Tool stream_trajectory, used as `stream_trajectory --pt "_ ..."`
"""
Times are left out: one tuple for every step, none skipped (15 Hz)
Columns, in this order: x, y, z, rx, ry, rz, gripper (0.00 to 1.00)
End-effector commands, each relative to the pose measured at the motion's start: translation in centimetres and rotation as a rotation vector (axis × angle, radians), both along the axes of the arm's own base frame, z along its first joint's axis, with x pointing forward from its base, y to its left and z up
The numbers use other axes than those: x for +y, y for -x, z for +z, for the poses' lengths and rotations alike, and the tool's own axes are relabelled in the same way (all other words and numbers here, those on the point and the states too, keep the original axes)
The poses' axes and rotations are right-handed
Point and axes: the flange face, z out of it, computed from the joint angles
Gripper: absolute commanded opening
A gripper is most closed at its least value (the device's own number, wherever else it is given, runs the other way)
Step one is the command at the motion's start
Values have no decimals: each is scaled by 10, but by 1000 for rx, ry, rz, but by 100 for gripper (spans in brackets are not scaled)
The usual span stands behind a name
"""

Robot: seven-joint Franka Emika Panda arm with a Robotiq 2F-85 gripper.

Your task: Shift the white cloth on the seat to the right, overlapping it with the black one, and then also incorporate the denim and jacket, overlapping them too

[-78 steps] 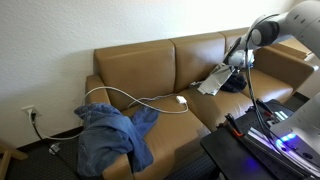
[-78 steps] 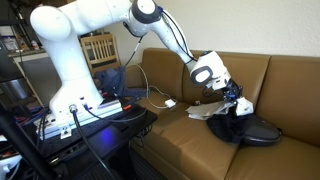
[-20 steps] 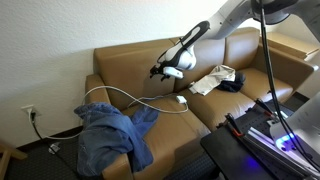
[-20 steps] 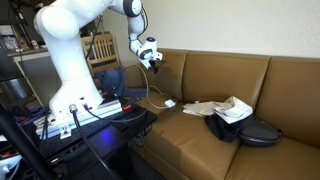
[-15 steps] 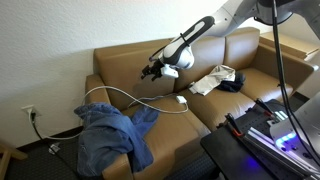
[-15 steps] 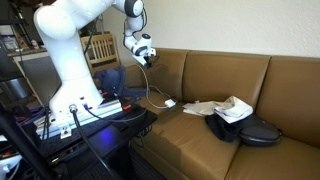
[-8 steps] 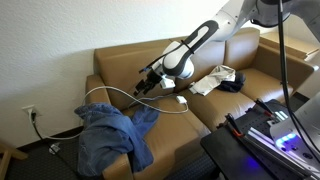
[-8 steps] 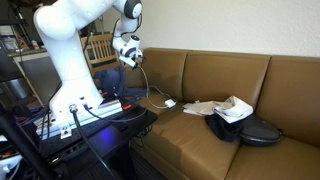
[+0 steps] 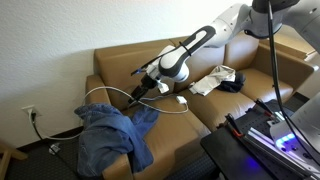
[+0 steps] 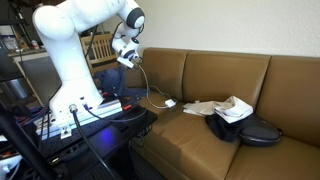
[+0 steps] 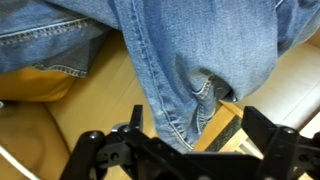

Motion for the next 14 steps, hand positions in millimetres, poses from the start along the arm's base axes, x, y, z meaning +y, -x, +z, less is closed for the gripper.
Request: stream_trajectory --pt "30 11 -6 -24 -89 172 100" --pt "40 19 -7 -27 -102 227 100" --pt "51 29 -8 -26 -108 286 100" --pt "61 40 -8 -25 -111 345 100" --pt "69 49 -11 -22 -109 404 100" --pt "77 58 -13 -22 -100 461 100" --pt "84 66 -15 -27 -99 508 100" --pt "95 74 -17 -70 -68 499 100" --pt "104 79 -20 -99 -48 492 100" --pt "113 80 -19 -151 -31 467 100" --pt "121 83 -18 -200 -29 455 100" --pt "127 85 -15 -246 -14 443 100" --pt "132 87 -11 -288 9 439 100" --pt "136 90 -10 -314 25 442 100"
